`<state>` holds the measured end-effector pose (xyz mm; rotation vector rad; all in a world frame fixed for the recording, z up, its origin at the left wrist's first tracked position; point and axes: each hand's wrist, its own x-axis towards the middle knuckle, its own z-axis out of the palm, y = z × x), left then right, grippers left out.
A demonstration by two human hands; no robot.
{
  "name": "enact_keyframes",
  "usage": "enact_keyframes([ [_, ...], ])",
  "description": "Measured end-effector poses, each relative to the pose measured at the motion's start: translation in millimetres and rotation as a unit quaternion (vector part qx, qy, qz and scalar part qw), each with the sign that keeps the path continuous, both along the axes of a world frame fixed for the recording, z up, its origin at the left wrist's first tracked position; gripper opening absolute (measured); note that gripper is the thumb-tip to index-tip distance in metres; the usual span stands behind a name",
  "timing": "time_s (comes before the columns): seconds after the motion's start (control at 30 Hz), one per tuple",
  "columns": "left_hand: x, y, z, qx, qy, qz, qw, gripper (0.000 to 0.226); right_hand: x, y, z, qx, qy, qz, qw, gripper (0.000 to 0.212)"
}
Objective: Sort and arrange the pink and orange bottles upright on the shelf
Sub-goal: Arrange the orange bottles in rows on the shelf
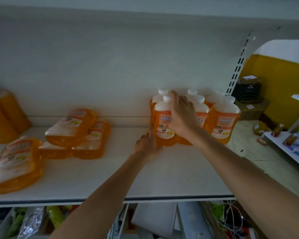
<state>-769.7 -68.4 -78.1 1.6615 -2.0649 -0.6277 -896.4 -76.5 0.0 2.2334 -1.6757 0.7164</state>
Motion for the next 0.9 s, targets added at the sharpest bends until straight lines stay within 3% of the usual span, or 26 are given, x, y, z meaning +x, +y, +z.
enact_keyframes([
  [0.1, 13.1, 15.3, 3.6, 0.014, 0.059, -0.059, 0.996, 0.078, 2.0, -1.2, 4.0, 0.007, 0.015, -0.009, 1.000, 0.091],
  [0.27, 34.4, 31.6, 0.8, 0.014, 0.032, -0.073, 0.997, 0.059, 6.0, 1.0, 7.5, 0.028, 0.023, -0.044, 0.998, 0.089],
  [0.37, 47.4, 36.8, 10.5, -0.060, 0.062, -0.043, 0.995, 0.046, 12.3, 2.0, 13.1, 0.006, -0.039, -0.039, 0.998, 0.076],
  [0.53, 78.9, 38.3, 45.4, -0.183, 0.061, -0.023, 0.981, 0.040, 50.7, -1.0, 21.6, -0.070, -0.078, 0.060, 0.993, 0.057],
  [0.67, 131.1, 41.7, 61.7, -0.251, 0.055, 0.010, 0.966, 0.035, 105.3, -11.0, 19.1, 0.027, -0.166, 0.095, 0.981, 0.054],
  [0.77, 185.9, 42.0, 62.5, -0.310, 0.015, 0.091, 0.946, 0.034, 149.0, -19.5, 8.4, 0.129, -0.238, 0.104, 0.957, 0.055],
  [0.83, 217.0, 44.5, 61.1, -0.282, 0.008, 0.162, 0.945, 0.039, 172.7, -21.4, 2.2, 0.206, -0.290, 0.106, 0.929, 0.059],
  [0.9, 239.8, 43.9, 58.6, -0.197, 0.023, 0.220, 0.955, 0.042, 190.8, -23.8, -3.5, 0.267, -0.300, 0.098, 0.911, 0.063],
])
